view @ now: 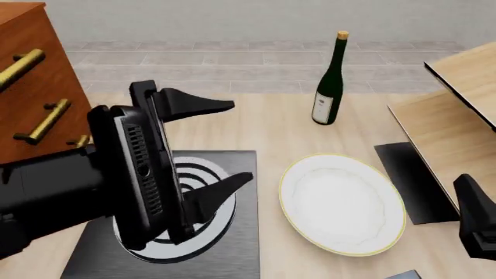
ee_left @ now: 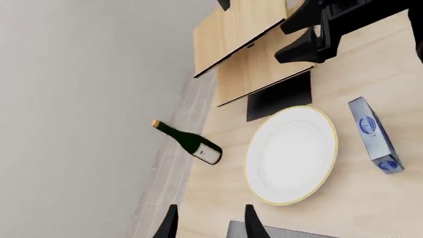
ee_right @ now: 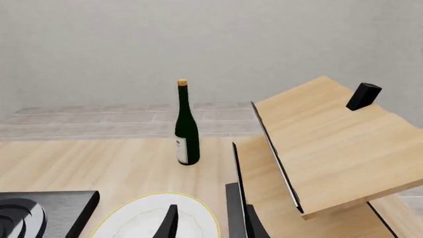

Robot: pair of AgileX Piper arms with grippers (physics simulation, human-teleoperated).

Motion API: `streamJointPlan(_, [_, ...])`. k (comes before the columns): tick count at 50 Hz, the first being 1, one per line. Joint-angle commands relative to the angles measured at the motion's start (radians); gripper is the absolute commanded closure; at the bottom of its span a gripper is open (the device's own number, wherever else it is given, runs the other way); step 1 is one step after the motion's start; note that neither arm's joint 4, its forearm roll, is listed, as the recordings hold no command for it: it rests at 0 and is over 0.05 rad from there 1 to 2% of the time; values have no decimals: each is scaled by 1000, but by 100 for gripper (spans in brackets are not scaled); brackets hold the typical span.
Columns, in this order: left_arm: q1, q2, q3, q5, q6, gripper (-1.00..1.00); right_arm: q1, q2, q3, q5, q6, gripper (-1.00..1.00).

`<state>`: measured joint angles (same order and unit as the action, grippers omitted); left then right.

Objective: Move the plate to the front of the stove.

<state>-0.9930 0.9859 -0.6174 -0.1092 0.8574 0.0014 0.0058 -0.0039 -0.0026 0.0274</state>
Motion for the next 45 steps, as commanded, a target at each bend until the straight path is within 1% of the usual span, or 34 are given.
streamJointPlan(1, [-97, 64, -31, 7, 49, -100, 1, -1, 0, 0, -1, -100])
streamJointPlan(17, [-198, 168, -114, 39, 103, -100, 2, -1, 0, -1, 0, -100])
streamJointPlan(26, [-217, 218, -145, 36, 126, -100, 2, -2, 0, -1, 0, -100])
streamJointPlan(34, [-223, 253, -144, 18, 157, -100, 3, -2, 0, -2, 0, -100])
streamJointPlan(45, [-201, 277, -103, -33, 221, -100, 4, -2, 0, -3, 0, -100])
